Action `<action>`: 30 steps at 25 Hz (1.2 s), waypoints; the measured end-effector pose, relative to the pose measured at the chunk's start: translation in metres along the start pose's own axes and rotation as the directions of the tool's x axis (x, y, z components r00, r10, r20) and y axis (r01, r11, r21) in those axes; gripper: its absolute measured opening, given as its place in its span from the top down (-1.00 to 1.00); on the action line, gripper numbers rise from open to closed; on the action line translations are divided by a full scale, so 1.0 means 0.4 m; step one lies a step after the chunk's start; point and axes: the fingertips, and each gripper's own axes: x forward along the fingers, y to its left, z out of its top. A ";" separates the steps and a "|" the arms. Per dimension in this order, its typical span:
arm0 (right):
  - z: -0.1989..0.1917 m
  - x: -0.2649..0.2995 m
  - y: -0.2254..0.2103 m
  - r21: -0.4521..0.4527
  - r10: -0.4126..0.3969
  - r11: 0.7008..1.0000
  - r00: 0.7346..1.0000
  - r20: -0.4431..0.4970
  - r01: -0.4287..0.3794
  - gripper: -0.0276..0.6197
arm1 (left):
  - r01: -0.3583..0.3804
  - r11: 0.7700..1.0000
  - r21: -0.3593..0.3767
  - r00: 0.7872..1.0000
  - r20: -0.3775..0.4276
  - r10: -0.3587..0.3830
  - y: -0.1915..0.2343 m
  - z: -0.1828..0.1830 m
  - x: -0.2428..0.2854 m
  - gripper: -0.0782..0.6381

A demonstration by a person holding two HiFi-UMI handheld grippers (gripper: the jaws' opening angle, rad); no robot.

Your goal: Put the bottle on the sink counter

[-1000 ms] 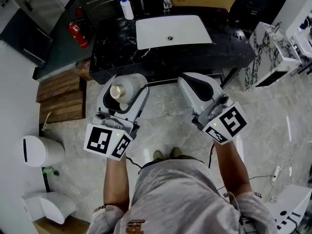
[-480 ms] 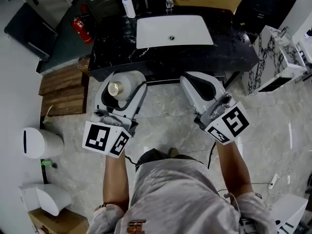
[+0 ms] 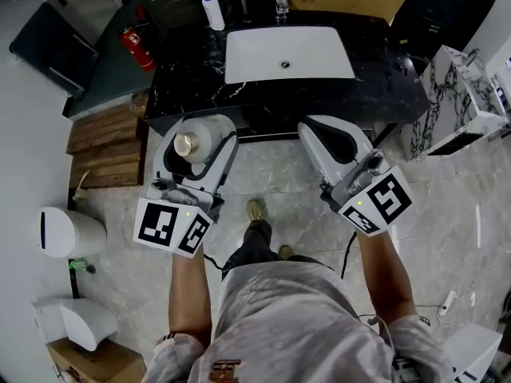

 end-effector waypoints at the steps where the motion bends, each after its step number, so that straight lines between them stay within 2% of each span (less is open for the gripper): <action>1: -0.004 0.010 -0.008 -0.002 0.000 1.000 1.000 -0.001 0.000 0.91 | -0.002 1.000 0.000 1.000 0.001 0.002 0.012 -0.002 0.009 -0.13; 6: -0.028 0.089 -0.058 -0.014 0.003 1.000 1.000 -0.007 -0.003 0.91 | -0.006 1.000 0.005 1.000 0.011 0.006 0.088 -0.013 0.066 -0.13; 13: -0.073 0.277 -0.146 -0.016 0.008 1.000 1.000 -0.022 -0.008 0.91 | -0.005 1.000 0.030 1.000 0.004 0.005 0.251 -0.030 0.181 -0.13; 22: -0.124 0.507 -0.250 -0.038 -0.031 0.999 0.999 -0.039 0.030 0.91 | 0.025 0.999 0.031 0.999 -0.038 -0.024 0.472 -0.074 0.331 -0.13; 30: -0.198 0.621 -0.323 -0.025 -0.082 0.996 0.993 -0.086 0.080 0.91 | 0.064 0.997 0.052 0.993 -0.107 -0.058 0.622 -0.166 0.443 -0.13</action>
